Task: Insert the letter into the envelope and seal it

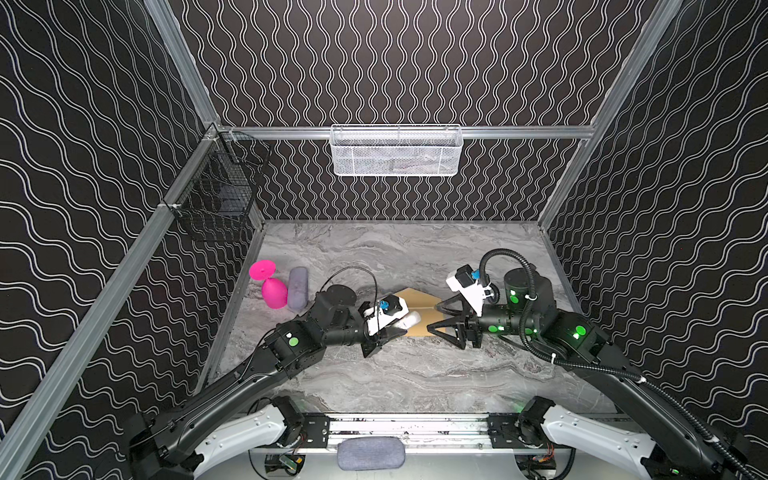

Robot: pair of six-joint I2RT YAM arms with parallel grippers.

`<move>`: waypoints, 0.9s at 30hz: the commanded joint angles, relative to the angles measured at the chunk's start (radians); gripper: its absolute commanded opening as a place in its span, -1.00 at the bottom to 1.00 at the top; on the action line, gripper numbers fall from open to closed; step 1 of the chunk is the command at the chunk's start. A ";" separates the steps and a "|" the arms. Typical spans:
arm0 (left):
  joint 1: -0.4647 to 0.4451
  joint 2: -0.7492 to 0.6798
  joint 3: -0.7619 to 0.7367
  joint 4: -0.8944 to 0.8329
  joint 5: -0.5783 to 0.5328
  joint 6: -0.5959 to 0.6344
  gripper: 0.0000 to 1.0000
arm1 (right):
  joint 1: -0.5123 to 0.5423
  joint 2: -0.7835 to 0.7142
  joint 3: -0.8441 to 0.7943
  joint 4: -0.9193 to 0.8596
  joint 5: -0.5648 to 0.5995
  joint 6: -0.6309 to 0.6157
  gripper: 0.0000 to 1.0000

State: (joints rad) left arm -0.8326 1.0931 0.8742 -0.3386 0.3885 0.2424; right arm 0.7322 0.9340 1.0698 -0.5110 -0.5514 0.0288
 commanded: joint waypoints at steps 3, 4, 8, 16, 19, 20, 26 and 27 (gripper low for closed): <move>0.000 -0.016 -0.013 -0.012 0.060 0.042 -1.00 | 0.001 0.073 0.038 0.005 -0.116 -0.062 0.44; 0.000 -0.024 -0.019 -0.007 0.062 0.038 -1.00 | 0.002 0.093 0.052 -0.009 -0.128 -0.069 0.43; 0.000 -0.045 -0.027 -0.018 0.086 0.045 -1.00 | 0.005 0.137 0.068 -0.016 -0.151 -0.068 0.36; 0.000 -0.041 -0.035 -0.003 0.090 0.046 -1.00 | 0.056 0.197 0.074 -0.003 -0.159 -0.062 0.27; 0.000 -0.033 -0.029 -0.009 0.085 0.042 -1.00 | 0.066 0.203 0.066 0.000 -0.147 -0.063 0.27; 0.000 -0.033 -0.028 -0.011 0.080 0.041 -1.00 | 0.067 0.202 0.062 -0.001 -0.144 -0.062 0.26; 0.000 -0.059 -0.050 0.010 0.075 0.033 -1.00 | 0.067 0.180 0.049 -0.013 -0.117 -0.068 0.26; 0.000 -0.060 -0.052 0.009 0.080 0.037 -1.00 | 0.066 0.173 0.044 -0.012 -0.110 -0.069 0.26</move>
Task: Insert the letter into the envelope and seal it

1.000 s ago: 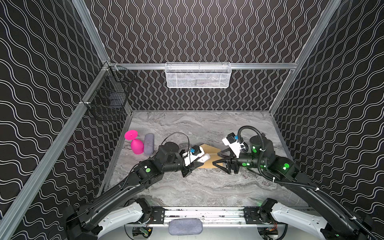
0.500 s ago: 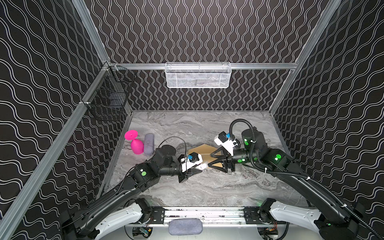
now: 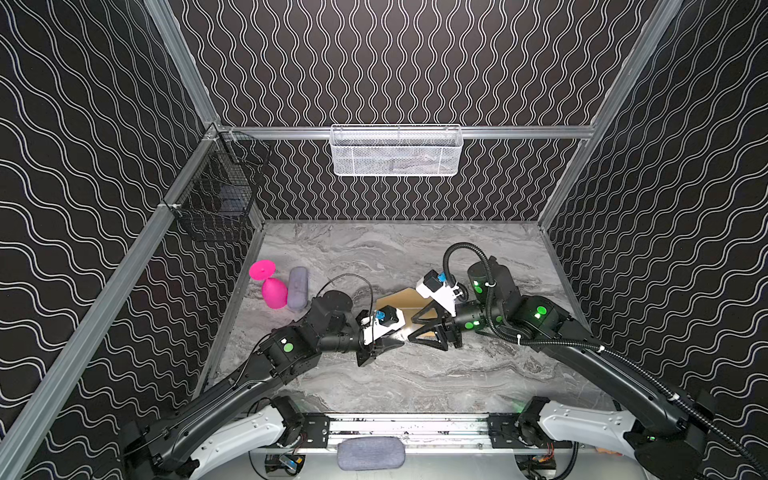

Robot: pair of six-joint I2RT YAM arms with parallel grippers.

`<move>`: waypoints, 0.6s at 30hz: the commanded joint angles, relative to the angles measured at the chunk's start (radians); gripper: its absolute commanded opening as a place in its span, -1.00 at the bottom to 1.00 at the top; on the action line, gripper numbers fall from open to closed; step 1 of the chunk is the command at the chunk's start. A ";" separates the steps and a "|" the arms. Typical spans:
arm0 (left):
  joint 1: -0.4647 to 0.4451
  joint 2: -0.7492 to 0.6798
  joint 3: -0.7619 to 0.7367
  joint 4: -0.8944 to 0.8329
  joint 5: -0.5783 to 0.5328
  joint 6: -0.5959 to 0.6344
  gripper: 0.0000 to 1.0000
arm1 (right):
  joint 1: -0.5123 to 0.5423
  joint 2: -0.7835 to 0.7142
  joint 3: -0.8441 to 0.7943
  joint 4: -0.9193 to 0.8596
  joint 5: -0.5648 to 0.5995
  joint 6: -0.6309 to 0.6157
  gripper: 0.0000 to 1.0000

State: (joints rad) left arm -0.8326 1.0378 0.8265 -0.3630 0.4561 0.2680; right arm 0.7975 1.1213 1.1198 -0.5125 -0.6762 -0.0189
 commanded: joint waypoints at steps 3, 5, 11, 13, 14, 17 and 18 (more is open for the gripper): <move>-0.001 -0.005 -0.010 0.036 0.031 0.018 -1.00 | 0.002 -0.027 -0.008 -0.020 0.030 -0.031 0.26; 0.000 -0.010 -0.009 0.035 0.045 0.022 -1.00 | 0.002 -0.032 -0.004 -0.023 0.029 -0.036 0.26; 0.000 -0.006 -0.001 0.028 0.069 0.024 -1.00 | 0.002 -0.005 0.001 -0.014 -0.012 -0.032 0.18; 0.000 -0.001 -0.003 0.029 0.074 0.020 -1.00 | 0.001 0.005 0.005 -0.016 -0.022 -0.032 0.17; 0.000 -0.001 -0.003 0.029 0.075 0.020 -1.00 | 0.002 0.008 0.004 -0.011 -0.030 -0.031 0.15; 0.000 -0.012 -0.004 0.031 0.073 0.017 -1.00 | 0.006 0.012 -0.003 0.006 -0.048 -0.025 0.13; 0.000 -0.015 -0.007 0.035 0.074 0.017 -1.00 | 0.008 0.014 -0.005 0.011 -0.052 -0.024 0.12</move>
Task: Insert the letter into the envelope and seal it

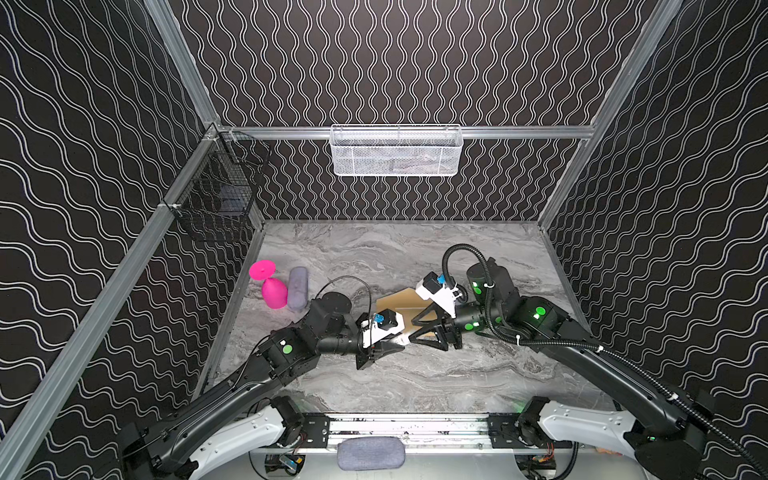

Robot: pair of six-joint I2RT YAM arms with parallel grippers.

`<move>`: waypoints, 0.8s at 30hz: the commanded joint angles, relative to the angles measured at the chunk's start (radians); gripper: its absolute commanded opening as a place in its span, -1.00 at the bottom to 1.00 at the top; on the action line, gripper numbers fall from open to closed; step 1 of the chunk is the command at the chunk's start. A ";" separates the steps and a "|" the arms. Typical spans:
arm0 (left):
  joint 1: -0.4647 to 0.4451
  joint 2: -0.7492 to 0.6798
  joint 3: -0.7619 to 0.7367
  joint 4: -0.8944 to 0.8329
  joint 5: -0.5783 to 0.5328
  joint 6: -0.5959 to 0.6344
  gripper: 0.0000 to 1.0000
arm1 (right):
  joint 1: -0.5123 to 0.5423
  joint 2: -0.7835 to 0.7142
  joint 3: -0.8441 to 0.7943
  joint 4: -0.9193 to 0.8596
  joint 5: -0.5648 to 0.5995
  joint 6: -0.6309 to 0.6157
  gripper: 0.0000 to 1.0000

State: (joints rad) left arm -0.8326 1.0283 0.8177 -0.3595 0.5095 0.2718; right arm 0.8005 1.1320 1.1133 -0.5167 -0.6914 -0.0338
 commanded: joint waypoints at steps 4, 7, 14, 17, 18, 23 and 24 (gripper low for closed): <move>0.000 -0.013 -0.002 0.033 0.017 0.008 -1.00 | 0.010 0.017 -0.002 0.019 -0.051 -0.005 0.01; 0.000 -0.013 0.000 0.031 0.022 0.004 -1.00 | 0.016 0.022 0.000 0.014 -0.054 -0.005 -0.09; -0.001 -0.010 -0.003 0.035 0.023 -0.006 -1.00 | 0.022 0.023 0.001 0.028 -0.067 0.006 -0.40; -0.001 -0.010 -0.004 0.037 0.016 -0.006 -1.00 | 0.023 0.026 0.001 0.022 -0.072 0.008 -0.51; 0.000 -0.008 -0.004 0.037 0.014 -0.005 -1.00 | 0.022 0.027 0.001 0.019 -0.072 0.008 -0.54; 0.000 -0.004 0.000 0.030 -0.002 -0.010 -1.00 | 0.023 0.020 0.000 0.017 -0.071 0.014 -0.65; 0.000 -0.003 0.000 0.026 -0.007 -0.016 -1.00 | 0.022 0.016 0.005 0.013 -0.066 0.012 -0.67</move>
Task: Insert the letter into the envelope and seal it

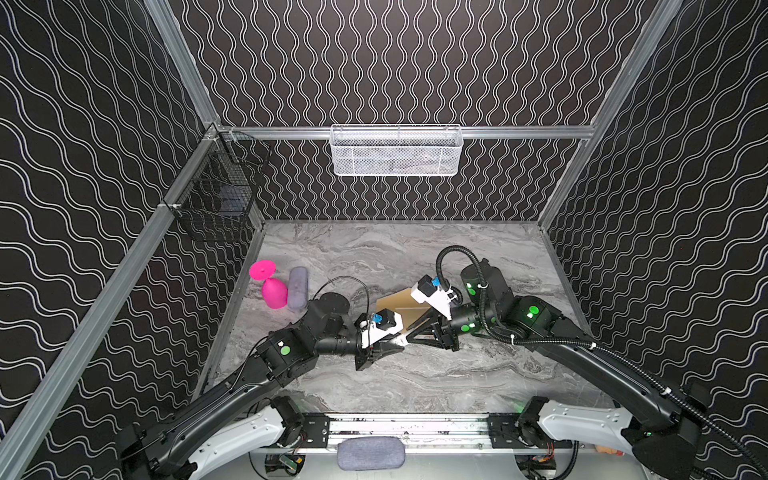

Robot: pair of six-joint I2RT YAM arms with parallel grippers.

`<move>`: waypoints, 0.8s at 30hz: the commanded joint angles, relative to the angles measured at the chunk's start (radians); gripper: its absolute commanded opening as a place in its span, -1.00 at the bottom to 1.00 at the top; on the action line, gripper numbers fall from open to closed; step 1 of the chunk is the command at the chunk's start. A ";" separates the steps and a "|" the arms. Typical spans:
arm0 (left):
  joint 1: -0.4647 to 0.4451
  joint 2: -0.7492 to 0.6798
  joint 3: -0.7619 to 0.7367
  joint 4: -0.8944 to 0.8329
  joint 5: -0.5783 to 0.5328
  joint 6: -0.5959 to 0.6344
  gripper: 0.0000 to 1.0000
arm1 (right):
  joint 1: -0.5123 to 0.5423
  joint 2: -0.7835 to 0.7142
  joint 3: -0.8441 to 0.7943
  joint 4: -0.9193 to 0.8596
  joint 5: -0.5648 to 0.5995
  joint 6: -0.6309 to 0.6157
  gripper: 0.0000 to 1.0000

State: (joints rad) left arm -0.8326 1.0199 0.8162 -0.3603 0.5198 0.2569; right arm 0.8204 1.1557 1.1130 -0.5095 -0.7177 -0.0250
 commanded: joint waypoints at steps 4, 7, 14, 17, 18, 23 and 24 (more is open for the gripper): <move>0.000 -0.002 -0.014 0.016 -0.051 -0.029 -1.00 | 0.002 -0.023 0.019 0.000 -0.003 0.017 -0.73; -0.001 -0.010 -0.026 0.008 -0.079 -0.042 -1.00 | -0.008 -0.021 0.040 -0.019 0.018 0.017 -0.76; 0.000 -0.018 -0.042 0.000 -0.118 -0.047 -1.00 | -0.036 -0.016 0.082 -0.049 0.026 0.014 -0.79; 0.000 -0.015 -0.045 0.000 -0.133 -0.052 -1.00 | -0.052 -0.016 0.101 -0.066 0.037 0.019 -0.79; 0.000 -0.015 -0.045 0.001 -0.140 -0.055 -1.00 | -0.058 -0.015 0.108 -0.073 0.059 0.024 -0.79; 0.000 -0.035 -0.050 0.028 -0.202 -0.125 -1.00 | -0.163 -0.008 0.112 -0.177 0.299 0.114 -0.79; 0.000 -0.042 -0.056 0.044 -0.236 -0.160 -1.00 | -0.214 -0.008 0.088 -0.190 0.347 0.140 -0.78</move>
State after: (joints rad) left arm -0.8326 0.9852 0.7650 -0.3561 0.3573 0.1730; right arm 0.6689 1.1454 1.2224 -0.6182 -0.5491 0.0391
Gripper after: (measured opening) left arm 0.285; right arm 0.240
